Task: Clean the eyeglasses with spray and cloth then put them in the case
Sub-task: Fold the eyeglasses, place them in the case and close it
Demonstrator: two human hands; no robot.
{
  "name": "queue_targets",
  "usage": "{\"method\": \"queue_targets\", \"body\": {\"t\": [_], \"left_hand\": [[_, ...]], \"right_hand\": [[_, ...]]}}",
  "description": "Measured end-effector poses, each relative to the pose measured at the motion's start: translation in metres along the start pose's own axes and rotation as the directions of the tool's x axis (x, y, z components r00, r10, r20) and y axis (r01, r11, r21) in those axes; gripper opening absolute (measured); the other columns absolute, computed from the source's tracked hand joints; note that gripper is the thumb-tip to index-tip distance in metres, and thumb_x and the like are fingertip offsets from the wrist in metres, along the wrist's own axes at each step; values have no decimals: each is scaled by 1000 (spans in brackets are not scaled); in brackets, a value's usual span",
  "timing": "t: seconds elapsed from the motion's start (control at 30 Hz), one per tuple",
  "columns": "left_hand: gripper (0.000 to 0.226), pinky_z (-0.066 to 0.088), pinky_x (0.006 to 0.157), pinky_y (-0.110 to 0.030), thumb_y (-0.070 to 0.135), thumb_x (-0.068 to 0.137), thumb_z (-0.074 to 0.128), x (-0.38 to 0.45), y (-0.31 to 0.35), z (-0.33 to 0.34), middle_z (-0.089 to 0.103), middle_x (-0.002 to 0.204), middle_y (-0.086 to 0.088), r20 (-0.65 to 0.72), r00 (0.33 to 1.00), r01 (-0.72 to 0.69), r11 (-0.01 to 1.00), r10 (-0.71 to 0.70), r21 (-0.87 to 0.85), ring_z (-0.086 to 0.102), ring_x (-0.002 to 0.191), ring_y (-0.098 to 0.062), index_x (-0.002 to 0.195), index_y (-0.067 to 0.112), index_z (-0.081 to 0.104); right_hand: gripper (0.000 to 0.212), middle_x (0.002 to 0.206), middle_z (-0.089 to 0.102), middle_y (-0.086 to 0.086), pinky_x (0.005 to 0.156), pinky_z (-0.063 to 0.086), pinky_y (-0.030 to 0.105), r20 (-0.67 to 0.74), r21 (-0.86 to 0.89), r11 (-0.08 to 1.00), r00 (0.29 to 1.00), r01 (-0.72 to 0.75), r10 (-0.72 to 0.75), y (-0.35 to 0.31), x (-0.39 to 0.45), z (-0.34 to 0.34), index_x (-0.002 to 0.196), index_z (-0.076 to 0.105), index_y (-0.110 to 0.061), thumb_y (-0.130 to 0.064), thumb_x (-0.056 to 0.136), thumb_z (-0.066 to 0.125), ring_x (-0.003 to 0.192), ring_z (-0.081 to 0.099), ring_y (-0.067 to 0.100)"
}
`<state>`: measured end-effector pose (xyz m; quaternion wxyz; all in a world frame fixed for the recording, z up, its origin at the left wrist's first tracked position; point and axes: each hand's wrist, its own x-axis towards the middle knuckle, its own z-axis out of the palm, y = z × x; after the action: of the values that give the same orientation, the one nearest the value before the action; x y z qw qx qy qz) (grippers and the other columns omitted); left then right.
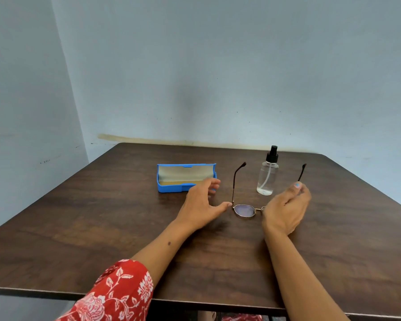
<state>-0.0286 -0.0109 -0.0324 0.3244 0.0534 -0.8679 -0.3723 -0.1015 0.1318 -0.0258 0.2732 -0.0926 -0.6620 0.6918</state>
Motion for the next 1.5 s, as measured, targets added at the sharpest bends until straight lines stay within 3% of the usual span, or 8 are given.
{"method": "queue_targets", "body": {"t": [0.2,0.43,0.63,0.77,0.9,1.03,1.17,1.5], "left_hand": [[25,53,82,-20,7,82,67,2,-4,-1,71,98,-5,-13,1000,4,999,-4,-37,65,89,-9,107,9,67],[20,56,81,-34,4,86,61,2,-8,-5,73,88,-4,-108,991,74,997,-77,-31,68,79,-11,102,9,70],[21,57,74,-44,4,85,52,5,-14,-12,71,83,-6,-165,965,182,975,-201,-125,69,72,-23,89,15,69],[26,59,65,-36,4,88,45,4,-7,-15,70,80,-12,-141,949,234,931,-281,-280,66,63,-20,79,17,66],[21,55,67,-32,12,87,48,2,-4,-19,70,78,-14,-97,970,179,920,-225,-348,65,68,-21,78,7,67],[32,58,73,-41,37,73,62,2,-13,-23,72,77,-9,-67,984,145,958,-166,-249,68,73,-27,79,6,70],[8,57,78,-45,16,83,66,4,-18,-21,73,79,-1,-84,984,142,974,-158,-175,70,77,-21,86,15,74],[30,53,89,-31,3,84,63,5,-18,-21,71,99,-9,-25,1000,11,999,-10,30,66,90,-14,114,5,65]], "right_hand": [[31,118,62,11,74,32,31,148,-163,986,989,40,-16,-1,-8,0,123,51,-12,-22,100,32,108,54,33],[26,95,64,9,66,34,31,385,-269,942,919,203,-88,0,-18,1,115,55,-12,-14,100,34,79,52,24],[21,102,69,2,67,34,28,393,-333,916,916,226,-83,-2,-20,0,103,58,-16,-17,100,38,92,60,27],[20,101,70,0,68,35,28,366,-357,913,929,197,-58,-3,-20,0,99,60,-19,-18,99,39,93,61,27],[21,102,70,-3,74,41,32,335,-363,918,942,163,-35,-5,-21,0,101,61,-21,-19,98,41,96,62,25],[22,103,71,-5,77,42,32,333,-375,911,942,170,-39,-7,-22,-1,103,62,-22,-19,98,41,97,62,25],[22,104,70,-5,75,40,31,341,-378,907,939,183,-47,-7,-21,0,104,63,-22,-19,98,41,98,62,25],[36,106,67,0,74,39,27,423,-276,947,906,164,-33,5,-13,2,121,61,-30,-10,96,46,101,60,22]]}}
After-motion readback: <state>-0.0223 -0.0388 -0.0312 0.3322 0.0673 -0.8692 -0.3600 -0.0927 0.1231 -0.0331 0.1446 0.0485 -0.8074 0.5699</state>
